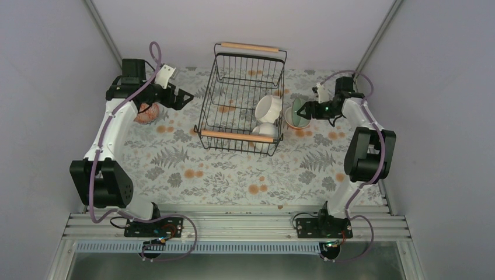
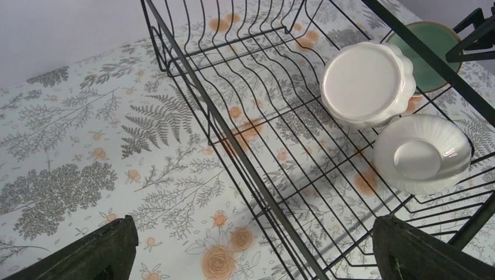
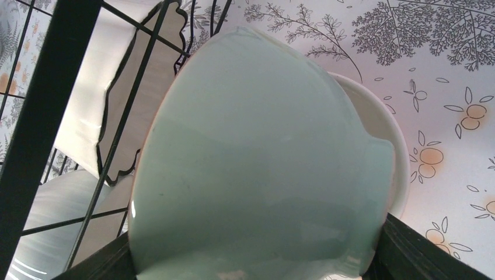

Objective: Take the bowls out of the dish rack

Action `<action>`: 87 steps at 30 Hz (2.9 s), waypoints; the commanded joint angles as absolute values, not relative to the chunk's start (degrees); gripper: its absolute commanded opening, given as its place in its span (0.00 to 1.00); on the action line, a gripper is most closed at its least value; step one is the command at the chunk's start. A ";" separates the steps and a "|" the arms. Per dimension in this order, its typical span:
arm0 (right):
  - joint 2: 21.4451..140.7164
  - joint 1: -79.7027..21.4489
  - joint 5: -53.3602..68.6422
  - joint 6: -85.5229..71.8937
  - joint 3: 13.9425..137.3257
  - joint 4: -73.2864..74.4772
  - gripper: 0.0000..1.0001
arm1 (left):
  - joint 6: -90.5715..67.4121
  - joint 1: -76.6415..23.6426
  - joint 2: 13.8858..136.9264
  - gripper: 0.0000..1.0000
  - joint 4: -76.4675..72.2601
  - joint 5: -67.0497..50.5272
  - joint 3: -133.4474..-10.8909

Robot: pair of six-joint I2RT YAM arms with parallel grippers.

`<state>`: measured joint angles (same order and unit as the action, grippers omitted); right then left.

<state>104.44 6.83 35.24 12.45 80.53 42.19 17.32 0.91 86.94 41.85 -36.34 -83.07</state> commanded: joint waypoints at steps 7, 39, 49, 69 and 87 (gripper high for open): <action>103.12 7.24 36.97 13.55 80.99 41.66 0.69 | 16.88 1.21 85.18 1.00 40.92 -38.15 -82.24; 105.49 7.23 32.90 12.83 87.70 44.24 1.00 | 16.62 1.23 85.30 1.00 40.67 -39.85 -81.58; 100.38 6.51 23.20 14.82 86.56 44.62 0.97 | 16.71 1.25 85.47 1.00 40.56 -39.64 -81.83; 88.72 -4.52 16.49 16.63 91.16 49.07 0.96 | 22.98 6.38 87.19 1.00 45.47 -22.52 -89.29; 100.53 -18.38 8.06 16.42 106.32 56.95 0.96 | 39.36 14.94 87.41 1.00 43.71 -17.88 -75.41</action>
